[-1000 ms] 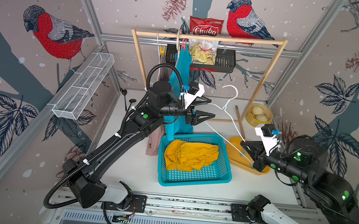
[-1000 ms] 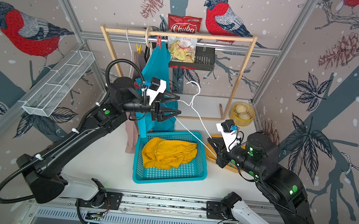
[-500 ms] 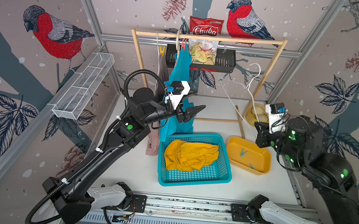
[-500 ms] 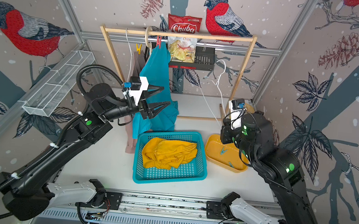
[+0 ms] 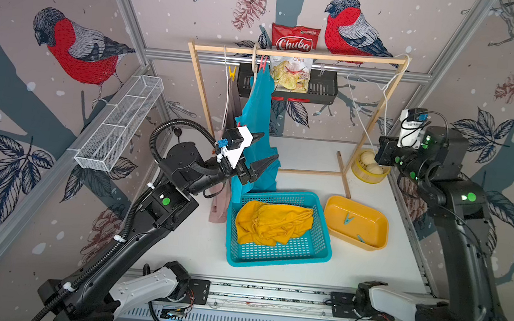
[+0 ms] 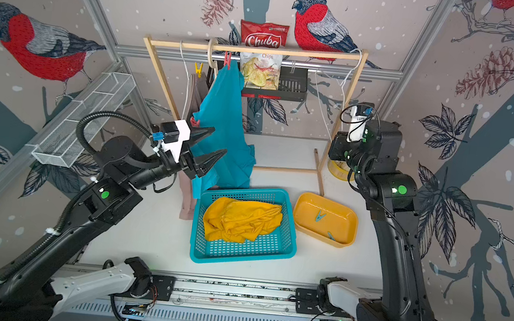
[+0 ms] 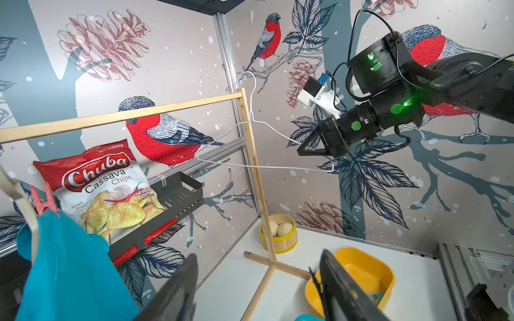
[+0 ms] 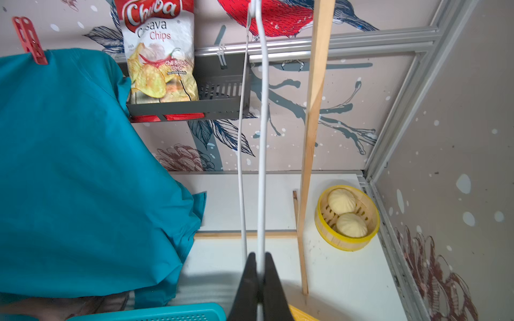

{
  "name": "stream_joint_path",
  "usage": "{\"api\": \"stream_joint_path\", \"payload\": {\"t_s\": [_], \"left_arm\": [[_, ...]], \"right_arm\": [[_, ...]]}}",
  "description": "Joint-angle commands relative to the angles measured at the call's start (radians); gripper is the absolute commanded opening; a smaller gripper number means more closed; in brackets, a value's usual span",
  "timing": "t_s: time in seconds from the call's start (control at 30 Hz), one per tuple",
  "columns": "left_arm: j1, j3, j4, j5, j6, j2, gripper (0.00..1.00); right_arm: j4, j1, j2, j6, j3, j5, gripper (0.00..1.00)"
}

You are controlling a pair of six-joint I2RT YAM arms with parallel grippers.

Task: Remove the clothespins securing t-shirts to the hanger
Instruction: Place the hanger on the clothes rail, then pick up the hanger from the clothes rail.

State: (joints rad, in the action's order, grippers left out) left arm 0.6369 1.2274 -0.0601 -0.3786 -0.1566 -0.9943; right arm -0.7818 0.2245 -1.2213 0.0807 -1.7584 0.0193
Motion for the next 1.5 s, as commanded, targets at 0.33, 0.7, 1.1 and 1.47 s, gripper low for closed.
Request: {"api": "stream_joint_path", "payload": {"t_s": [0.33, 0.7, 1.1, 1.47], "left_arm": [[-0.002, -0.04, -0.009, 0.048, -0.027, 0.037, 0.66], [-0.002, -0.074, -0.005, 0.27, -0.046, 0.143, 0.65], [-0.002, -0.221, 0.149, 0.454, -0.029, 0.338, 0.65], [-0.002, -0.403, 0.226, 0.572, 0.103, 0.413, 0.65]], "right_arm": [[0.012, -0.037, -0.099, 0.029, -0.026, -0.001, 0.12], [0.05, -0.009, 0.002, 0.112, -0.072, -0.065, 0.78], [0.159, 0.537, -0.029, 0.166, -0.064, 0.46, 0.74], [0.246, 0.91, -0.314, 0.18, -0.201, 0.669, 0.76]]}}
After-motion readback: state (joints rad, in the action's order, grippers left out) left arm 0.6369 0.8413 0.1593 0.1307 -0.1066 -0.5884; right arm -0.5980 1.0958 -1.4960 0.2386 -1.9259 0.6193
